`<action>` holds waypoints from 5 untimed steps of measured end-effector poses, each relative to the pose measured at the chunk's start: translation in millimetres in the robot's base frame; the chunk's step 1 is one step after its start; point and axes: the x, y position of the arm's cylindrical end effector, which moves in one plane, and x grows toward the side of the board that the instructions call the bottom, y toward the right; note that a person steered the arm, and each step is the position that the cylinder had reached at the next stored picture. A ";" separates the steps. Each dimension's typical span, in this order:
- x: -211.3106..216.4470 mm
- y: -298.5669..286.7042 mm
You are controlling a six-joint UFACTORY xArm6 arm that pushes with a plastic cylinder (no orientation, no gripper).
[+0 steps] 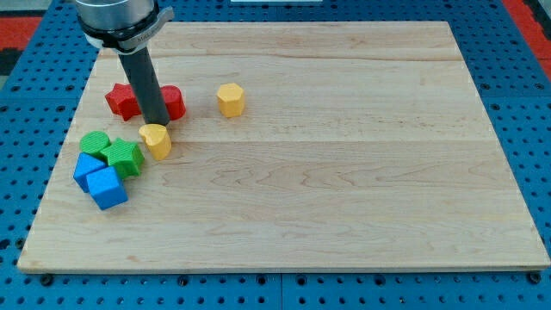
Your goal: Move yellow heart away from the group of blocks
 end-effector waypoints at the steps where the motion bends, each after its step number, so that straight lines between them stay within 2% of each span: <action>1: 24.8 -44.9; 3: 44.3 34.3; 5: -3.5 150.4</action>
